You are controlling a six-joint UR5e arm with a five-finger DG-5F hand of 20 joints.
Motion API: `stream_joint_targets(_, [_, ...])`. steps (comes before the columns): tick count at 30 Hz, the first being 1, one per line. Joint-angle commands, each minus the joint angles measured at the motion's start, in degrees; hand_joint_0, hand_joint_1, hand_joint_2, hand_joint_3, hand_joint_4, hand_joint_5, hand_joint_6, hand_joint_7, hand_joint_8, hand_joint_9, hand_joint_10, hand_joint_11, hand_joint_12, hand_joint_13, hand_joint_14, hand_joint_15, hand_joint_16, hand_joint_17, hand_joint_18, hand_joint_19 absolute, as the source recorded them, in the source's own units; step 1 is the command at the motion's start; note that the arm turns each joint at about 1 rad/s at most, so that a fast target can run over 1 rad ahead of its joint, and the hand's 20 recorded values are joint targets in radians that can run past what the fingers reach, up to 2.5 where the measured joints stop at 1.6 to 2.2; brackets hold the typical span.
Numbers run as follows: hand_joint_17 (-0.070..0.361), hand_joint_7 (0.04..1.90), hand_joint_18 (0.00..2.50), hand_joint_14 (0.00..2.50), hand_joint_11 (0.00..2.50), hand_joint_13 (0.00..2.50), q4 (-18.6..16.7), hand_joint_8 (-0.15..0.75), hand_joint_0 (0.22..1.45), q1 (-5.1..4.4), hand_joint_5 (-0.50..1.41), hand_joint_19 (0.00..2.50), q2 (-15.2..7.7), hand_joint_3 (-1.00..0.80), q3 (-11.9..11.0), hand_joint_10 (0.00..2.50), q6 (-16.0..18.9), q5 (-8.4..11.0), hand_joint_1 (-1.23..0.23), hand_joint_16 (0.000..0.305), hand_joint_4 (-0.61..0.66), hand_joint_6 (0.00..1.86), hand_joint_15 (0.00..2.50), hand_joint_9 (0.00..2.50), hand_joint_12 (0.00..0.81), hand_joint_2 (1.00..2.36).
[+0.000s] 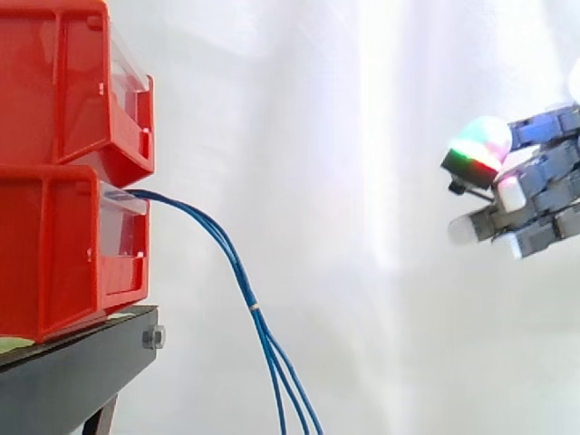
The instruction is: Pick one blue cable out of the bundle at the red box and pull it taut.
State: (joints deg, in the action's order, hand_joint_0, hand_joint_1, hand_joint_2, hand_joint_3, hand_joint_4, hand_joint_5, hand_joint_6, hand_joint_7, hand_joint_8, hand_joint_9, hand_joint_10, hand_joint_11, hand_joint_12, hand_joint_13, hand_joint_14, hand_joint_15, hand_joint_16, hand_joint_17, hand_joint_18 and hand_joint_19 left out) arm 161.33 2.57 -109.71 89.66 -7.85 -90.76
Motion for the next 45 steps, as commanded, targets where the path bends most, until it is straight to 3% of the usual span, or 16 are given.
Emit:
stream_joint_targets(1, [0.125,1.13,0.42,0.00,0.44,0.35,-3.39,0.332,0.63,-0.64,-0.14,0.21,-3.49,-0.37,-0.01,0.01,0.82,1.20,-0.88,0.056,0.30,0.50,0.09,0.54,0.384,1.01])
stream_joint_targets(5, [0.125,1.14,0.42,0.00,0.45,0.34,-7.44,0.332,0.63,-1.52,-0.14,0.21,-3.84,-0.37,-0.01,0.01,1.35,1.64,-0.88,0.056,0.30,0.50,0.09,0.54,0.385,1.01])
stream_joint_targets(8, [0.125,1.14,0.42,0.00,0.45,0.34,-7.70,0.332,0.62,-1.96,-0.14,0.21,-3.84,-0.41,-0.01,0.01,0.73,2.35,-0.86,0.056,0.32,0.50,0.08,0.54,0.385,1.01])
stream_joint_targets(13, [0.125,1.12,0.42,0.00,0.45,0.34,-8.40,0.337,0.59,-2.92,-0.14,0.22,-4.37,-0.49,0.08,0.01,-0.76,5.33,-0.83,0.056,0.33,0.50,0.09,0.55,0.388,1.00])
stream_joint_targets(16, [0.126,1.12,0.42,0.00,0.45,0.35,-8.93,0.341,0.59,-3.19,-0.14,0.23,-4.90,-0.49,0.08,0.01,-0.76,5.77,-0.83,0.056,0.33,0.50,0.09,0.56,0.390,1.00])
stream_joint_targets(25, [0.125,1.13,0.44,0.00,0.46,0.36,-15.00,0.342,0.61,-3.89,-0.14,0.23,-8.24,-0.45,-0.45,0.01,-0.67,6.48,-0.84,0.056,0.33,0.50,0.09,0.57,0.388,1.00])
stream_joint_targets(29, [0.124,1.16,0.44,0.00,0.47,0.37,-15.26,0.341,0.61,-4.42,-0.13,0.23,-8.33,-0.44,-0.45,0.01,-1.02,8.15,-0.82,0.055,0.31,0.50,0.10,0.58,0.388,1.01])
stream_joint_targets(31, [0.123,1.17,0.44,0.00,0.48,0.37,-15.79,0.345,0.60,-4.68,-0.13,0.24,-10.79,-0.44,-0.45,0.01,-0.85,9.38,-0.80,0.055,0.31,0.50,0.10,0.59,0.389,1.01])
stream_joint_targets(34, [0.123,1.18,0.44,0.00,0.49,0.37,-18.16,0.346,0.60,-4.68,-0.13,0.24,-12.55,-0.44,-0.63,0.01,0.03,9.11,-0.79,0.055,0.29,0.50,0.10,0.59,0.389,1.00])
stream_joint_targets(38, [0.123,1.19,0.44,0.00,0.48,0.38,-20.80,0.347,0.59,-4.68,-0.13,0.23,-12.55,-0.44,-0.63,0.01,-0.15,9.20,-0.77,0.055,0.29,0.50,0.10,0.60,0.390,1.01])
stream_joint_targets(43, [0.123,1.15,0.41,0.00,0.48,0.38,-21.59,0.357,0.56,-4.77,-0.13,0.24,-12.55,-0.49,-0.63,0.01,-1.29,9.20,-0.69,0.055,0.33,0.50,0.11,0.61,0.397,1.00])
stream_joint_targets(45, [0.123,1.14,0.41,0.00,0.47,0.38,-22.82,0.359,0.56,-4.86,-0.13,0.23,-14.13,-0.49,-0.89,0.01,-1.82,8.94,-0.69,0.055,0.34,0.50,0.11,0.61,0.398,1.00])
